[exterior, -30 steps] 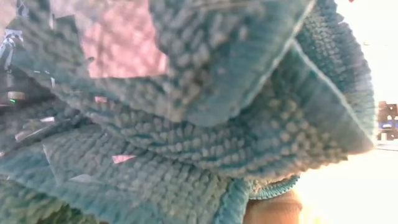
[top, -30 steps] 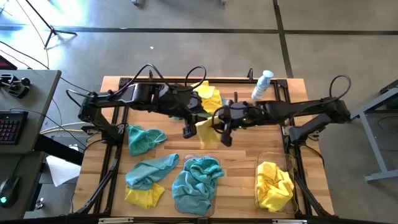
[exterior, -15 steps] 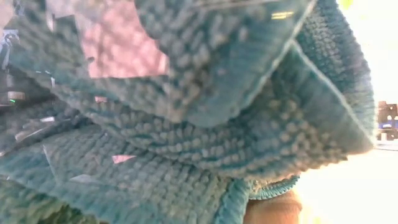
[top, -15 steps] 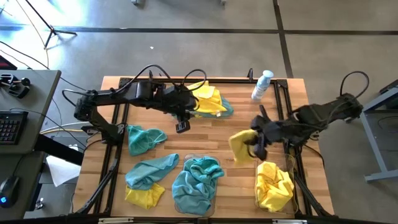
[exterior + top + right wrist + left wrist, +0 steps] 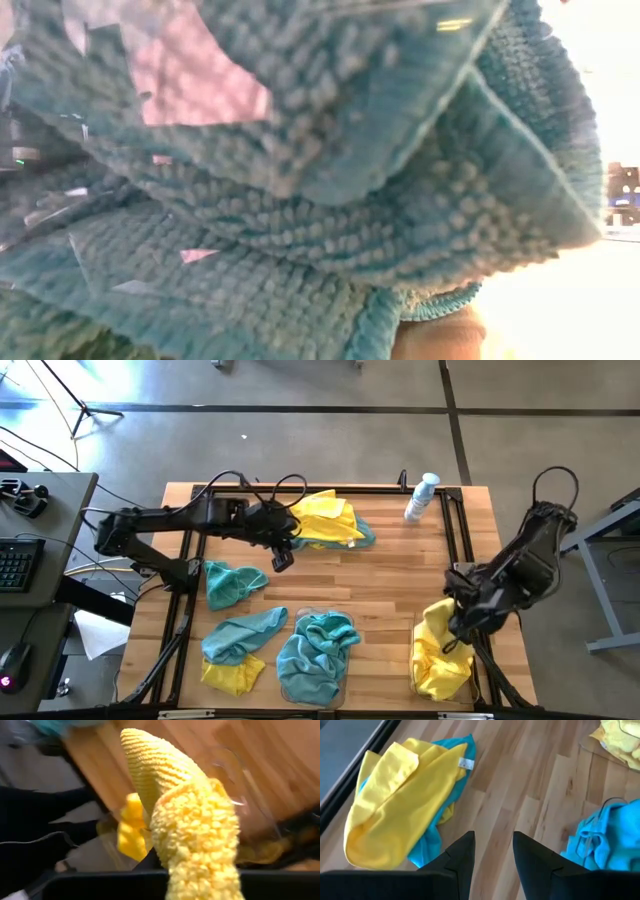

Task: Sort microfiber towel by color & place in baskets
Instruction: Put the yellow towel into the right transparent bin

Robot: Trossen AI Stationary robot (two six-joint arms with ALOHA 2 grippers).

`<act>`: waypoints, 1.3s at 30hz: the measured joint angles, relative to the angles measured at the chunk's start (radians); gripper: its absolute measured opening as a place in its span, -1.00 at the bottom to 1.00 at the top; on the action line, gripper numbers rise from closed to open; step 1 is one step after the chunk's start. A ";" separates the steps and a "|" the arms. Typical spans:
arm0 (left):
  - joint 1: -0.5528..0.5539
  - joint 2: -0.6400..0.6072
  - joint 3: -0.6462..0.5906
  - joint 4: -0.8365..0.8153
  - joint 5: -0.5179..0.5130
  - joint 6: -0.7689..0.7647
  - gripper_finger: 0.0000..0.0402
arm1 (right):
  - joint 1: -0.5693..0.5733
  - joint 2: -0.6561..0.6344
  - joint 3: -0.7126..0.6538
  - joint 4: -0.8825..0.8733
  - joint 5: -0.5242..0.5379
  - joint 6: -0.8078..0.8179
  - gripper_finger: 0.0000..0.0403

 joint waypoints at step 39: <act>-0.001 -0.009 -0.024 0.006 -0.001 -0.078 -0.41 | 0.135 0.357 -0.527 0.605 -0.058 0.083 -0.78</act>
